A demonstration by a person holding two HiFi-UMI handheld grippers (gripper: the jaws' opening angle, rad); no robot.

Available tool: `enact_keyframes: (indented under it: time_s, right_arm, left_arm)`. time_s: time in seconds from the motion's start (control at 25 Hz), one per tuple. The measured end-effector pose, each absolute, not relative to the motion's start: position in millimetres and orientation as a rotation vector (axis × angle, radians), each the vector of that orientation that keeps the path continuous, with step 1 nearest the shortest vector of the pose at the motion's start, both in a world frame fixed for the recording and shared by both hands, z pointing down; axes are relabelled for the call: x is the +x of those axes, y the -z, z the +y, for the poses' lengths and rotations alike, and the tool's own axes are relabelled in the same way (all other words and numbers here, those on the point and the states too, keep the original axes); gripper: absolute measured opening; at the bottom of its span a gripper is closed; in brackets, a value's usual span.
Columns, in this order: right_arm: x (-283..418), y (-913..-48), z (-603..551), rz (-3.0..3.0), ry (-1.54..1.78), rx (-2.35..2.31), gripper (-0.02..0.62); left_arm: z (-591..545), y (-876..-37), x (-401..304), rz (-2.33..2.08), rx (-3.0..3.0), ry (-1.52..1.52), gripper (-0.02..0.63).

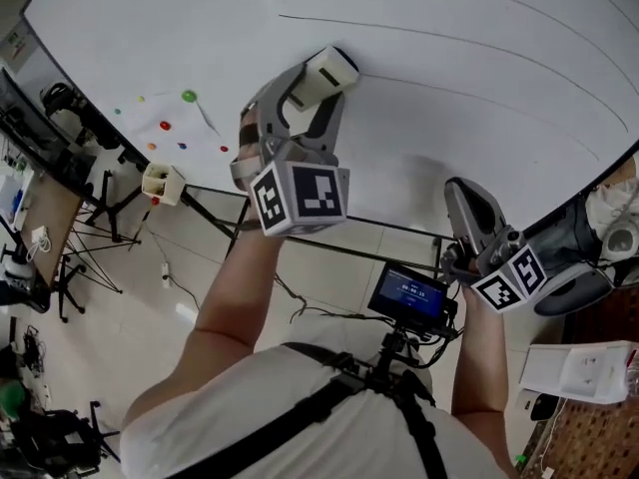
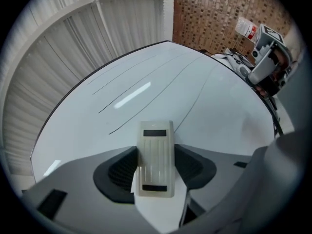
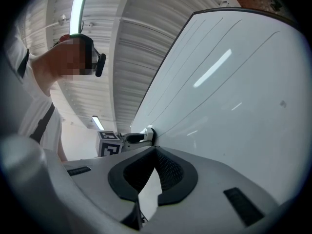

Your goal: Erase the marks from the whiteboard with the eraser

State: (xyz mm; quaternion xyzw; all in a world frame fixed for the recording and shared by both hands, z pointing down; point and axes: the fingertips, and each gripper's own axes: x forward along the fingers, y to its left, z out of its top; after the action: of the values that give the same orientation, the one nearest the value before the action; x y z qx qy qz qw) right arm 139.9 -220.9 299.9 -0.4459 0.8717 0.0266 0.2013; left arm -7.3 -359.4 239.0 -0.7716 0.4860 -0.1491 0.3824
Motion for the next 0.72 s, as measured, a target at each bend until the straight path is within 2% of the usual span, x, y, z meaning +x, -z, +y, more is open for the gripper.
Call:
enact_keyframes:
  time_s: [0.2,0.32,0.48,0.72]
  right_arm:
    - [136.8,-301.2,-223.1,2.444,-0.068,-1.231,0.005]
    - [137.2,-301.9,-221.6,2.441,-0.064,-1.237,0.005]
    - [137.7,-303.8,-219.1,2.434,-0.056,-1.252,0.005]
    - [146.0,-305.1,-213.9,2.417,-0.05,-1.293,0.005]
  left_arm:
    - [-395.1,-237.6,-76.9,1.463,-2.028,0.372,0.258]
    - [-401.2,-236.5,-92.2,1.533,-2.06,0.32,0.258]
    - [-391.8,-236.2,-73.3,1.515,-2.059,0.254,0.258]
    - [-354.8,-239.2,-2.4,1.345,-2.131,0.175,0.257]
